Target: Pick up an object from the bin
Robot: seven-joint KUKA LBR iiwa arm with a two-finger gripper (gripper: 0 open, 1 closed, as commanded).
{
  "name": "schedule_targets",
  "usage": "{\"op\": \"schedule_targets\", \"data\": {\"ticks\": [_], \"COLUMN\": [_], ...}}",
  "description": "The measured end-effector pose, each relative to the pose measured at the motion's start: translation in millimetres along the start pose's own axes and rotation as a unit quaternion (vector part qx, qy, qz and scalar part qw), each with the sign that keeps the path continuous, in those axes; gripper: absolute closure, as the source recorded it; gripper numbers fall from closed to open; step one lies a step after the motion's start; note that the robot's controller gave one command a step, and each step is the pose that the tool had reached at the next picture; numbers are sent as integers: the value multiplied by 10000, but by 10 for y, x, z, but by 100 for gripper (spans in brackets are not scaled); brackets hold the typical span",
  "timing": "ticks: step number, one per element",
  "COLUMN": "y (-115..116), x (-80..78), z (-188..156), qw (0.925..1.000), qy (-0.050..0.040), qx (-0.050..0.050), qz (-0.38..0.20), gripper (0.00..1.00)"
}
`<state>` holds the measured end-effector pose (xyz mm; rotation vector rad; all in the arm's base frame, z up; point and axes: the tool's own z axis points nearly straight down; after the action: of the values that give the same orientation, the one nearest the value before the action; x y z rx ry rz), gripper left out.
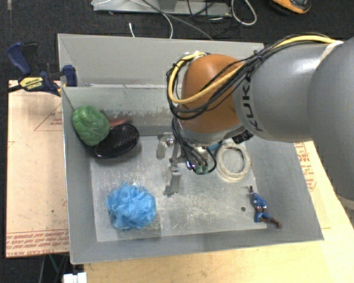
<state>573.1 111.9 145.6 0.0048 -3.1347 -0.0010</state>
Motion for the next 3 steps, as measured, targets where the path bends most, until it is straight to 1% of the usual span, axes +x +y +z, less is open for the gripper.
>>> {"op": "schedule_targets", "data": {"ticks": [1, 2, 3], "y": [-5, 786, 913], "x": [-18, 647, 513], "z": [-44, 764, -15], "qw": [10000, 9999, 9985], "qy": [-38, -16, -112], "qx": [-4, -7, 2], "qz": [16, -126, -527], "gripper": [0, 0, 0]}}
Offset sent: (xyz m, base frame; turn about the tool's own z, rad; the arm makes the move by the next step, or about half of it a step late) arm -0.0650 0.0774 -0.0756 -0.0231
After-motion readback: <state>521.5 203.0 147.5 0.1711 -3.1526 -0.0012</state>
